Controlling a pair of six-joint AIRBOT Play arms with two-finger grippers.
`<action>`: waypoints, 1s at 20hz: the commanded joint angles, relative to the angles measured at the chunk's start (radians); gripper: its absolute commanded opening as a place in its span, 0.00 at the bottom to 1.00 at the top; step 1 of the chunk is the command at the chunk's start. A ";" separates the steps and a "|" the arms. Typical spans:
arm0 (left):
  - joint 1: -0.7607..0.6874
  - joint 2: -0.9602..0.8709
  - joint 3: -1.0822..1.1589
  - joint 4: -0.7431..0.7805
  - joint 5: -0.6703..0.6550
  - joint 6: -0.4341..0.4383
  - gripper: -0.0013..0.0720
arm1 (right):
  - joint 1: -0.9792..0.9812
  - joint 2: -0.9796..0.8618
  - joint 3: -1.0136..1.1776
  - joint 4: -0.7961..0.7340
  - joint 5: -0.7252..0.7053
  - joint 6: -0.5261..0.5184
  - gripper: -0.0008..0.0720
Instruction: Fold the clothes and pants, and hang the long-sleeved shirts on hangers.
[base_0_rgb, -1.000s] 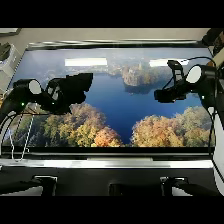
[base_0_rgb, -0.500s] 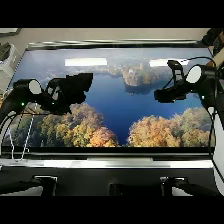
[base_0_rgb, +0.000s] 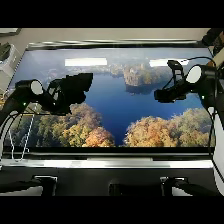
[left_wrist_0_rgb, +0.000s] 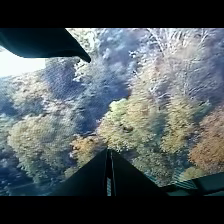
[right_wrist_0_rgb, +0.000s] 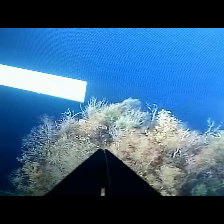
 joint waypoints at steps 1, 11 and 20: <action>-0.001 -0.015 0.000 0.000 0.001 0.000 0.04 | 0.001 0.001 0.001 0.000 0.000 0.000 0.06; 0.017 -0.031 0.072 0.106 0.243 -0.194 1.00 | 0.001 0.001 0.001 0.000 0.003 0.000 0.06; 0.086 -0.429 0.333 0.082 0.323 -0.221 0.83 | 0.001 0.001 0.001 0.000 -0.005 0.001 0.06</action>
